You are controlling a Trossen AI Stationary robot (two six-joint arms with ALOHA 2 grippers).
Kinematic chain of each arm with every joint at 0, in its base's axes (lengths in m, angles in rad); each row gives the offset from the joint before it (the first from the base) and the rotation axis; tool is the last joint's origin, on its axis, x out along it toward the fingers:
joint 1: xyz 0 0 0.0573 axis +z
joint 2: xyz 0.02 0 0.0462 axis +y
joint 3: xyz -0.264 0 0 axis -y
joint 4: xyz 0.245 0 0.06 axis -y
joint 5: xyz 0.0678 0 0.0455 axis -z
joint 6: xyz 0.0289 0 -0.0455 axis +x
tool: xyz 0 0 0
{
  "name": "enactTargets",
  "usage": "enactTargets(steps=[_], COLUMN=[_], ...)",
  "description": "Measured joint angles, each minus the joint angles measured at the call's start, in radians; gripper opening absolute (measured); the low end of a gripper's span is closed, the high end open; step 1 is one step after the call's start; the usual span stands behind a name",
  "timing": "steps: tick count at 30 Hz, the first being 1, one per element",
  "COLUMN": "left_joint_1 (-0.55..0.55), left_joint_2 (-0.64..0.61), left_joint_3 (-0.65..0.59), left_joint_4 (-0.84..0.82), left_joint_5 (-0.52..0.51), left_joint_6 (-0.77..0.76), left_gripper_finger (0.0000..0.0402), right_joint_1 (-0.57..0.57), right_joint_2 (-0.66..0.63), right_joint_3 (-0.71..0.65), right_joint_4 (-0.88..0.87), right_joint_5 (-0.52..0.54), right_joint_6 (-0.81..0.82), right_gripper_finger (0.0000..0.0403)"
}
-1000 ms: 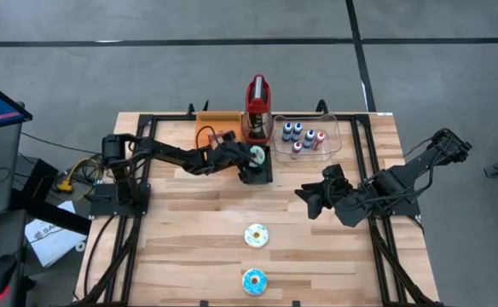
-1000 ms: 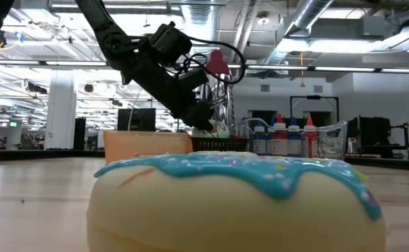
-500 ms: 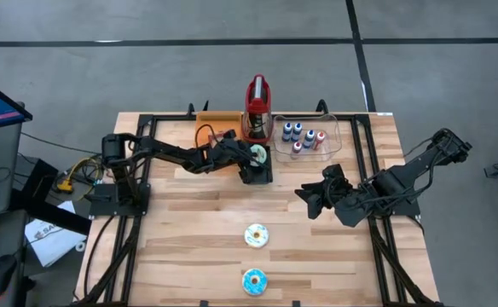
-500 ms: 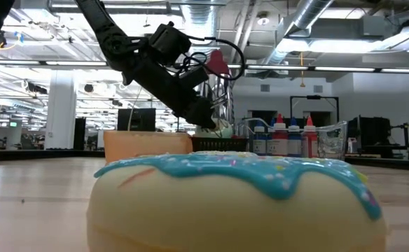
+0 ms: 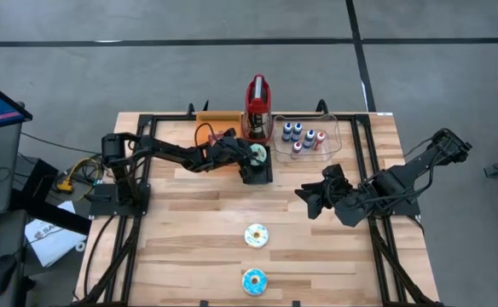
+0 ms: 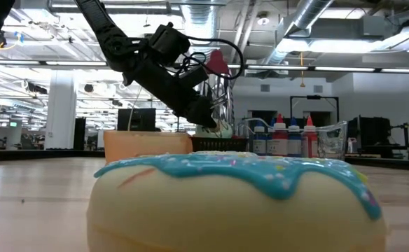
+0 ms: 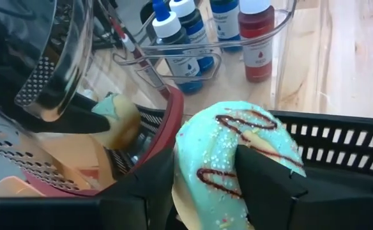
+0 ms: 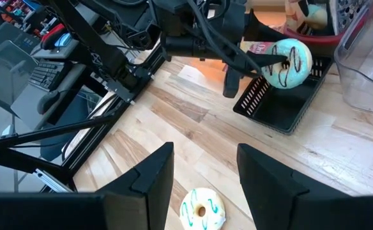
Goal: Pick & Place Food Item
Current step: Put the light green donut into the black bin, then put the white donut into the black bin
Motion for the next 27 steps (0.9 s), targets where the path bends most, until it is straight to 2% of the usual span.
enactTargets(steps=[20,23,27], left_joint_1=[0.0,-0.018,-0.081], left_joint_2=[-0.014,-0.069,-0.183], left_joint_3=[0.0,0.001,0.001], left_joint_4=[0.01,-0.02,-0.07], left_joint_5=[0.009,0.081,0.267], left_joint_6=[-0.003,-0.003,-0.003], left_gripper_finger=[0.0177,0.0177,0.0177], right_joint_1=[0.0,0.0,0.0], right_joint_2=[0.0,0.0,0.0], right_joint_3=[0.0,0.0,0.0], right_joint_4=[0.0,0.001,0.011], right_joint_5=[0.0,0.0,0.015], right_joint_6=[0.0,0.0,-0.001], right_gripper_finger=[0.0164,0.0164,0.0164])
